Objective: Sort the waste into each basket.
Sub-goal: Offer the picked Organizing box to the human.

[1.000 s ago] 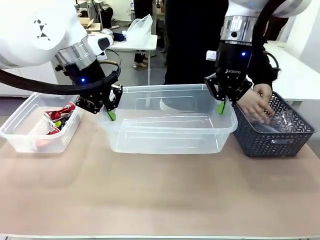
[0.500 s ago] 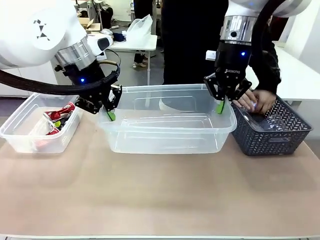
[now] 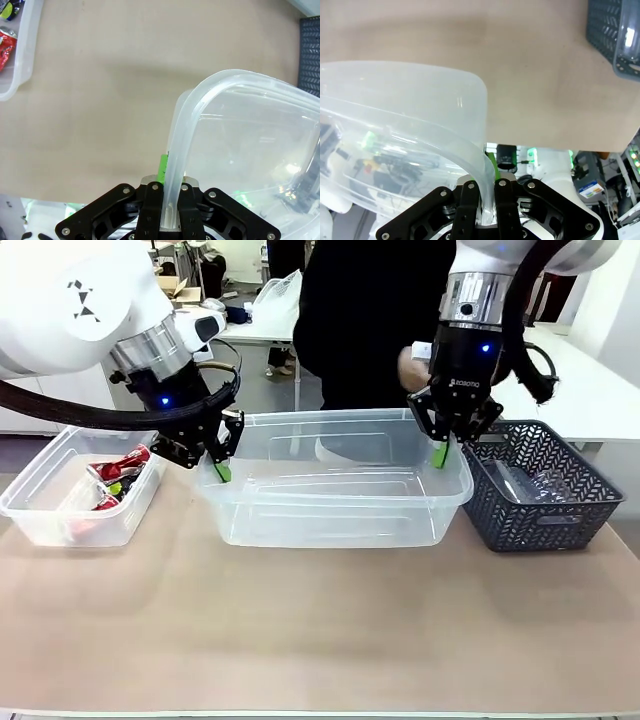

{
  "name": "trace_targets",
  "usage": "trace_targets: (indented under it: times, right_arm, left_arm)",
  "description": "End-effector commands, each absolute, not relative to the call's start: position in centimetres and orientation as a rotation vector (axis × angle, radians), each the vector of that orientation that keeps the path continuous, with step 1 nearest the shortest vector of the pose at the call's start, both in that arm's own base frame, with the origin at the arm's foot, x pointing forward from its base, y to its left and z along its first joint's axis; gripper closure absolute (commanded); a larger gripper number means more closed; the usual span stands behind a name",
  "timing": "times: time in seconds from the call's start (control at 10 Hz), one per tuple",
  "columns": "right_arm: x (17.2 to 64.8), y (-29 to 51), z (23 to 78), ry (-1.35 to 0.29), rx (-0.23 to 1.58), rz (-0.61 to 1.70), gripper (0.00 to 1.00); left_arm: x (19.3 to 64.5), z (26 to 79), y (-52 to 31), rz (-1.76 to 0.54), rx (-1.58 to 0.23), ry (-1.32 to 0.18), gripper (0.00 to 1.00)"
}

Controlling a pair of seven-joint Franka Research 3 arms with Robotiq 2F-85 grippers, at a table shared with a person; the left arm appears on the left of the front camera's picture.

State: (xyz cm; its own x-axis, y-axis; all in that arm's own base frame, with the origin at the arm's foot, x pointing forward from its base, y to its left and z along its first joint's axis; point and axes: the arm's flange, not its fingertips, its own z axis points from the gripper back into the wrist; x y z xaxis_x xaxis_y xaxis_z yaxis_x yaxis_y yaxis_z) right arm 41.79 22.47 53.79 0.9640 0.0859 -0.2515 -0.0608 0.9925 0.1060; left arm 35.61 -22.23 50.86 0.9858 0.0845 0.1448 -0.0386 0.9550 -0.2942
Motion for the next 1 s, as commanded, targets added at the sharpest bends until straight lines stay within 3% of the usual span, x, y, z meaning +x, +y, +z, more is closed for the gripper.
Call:
trace_targets:
  times: [0.0, 0.9]
  right_arm:
    - [41.60, 22.48, 53.91, 0.263, 0.093, 0.078, 1.00]
    - [41.60, 22.48, 53.91, 0.263, 0.093, 0.078, 1.00]
  left_arm:
    - [35.83, 51.06, -21.33, 0.088, -0.300, -0.176, 1.00]
    - [35.83, 51.06, -21.33, 0.088, -0.300, -0.176, 1.00]
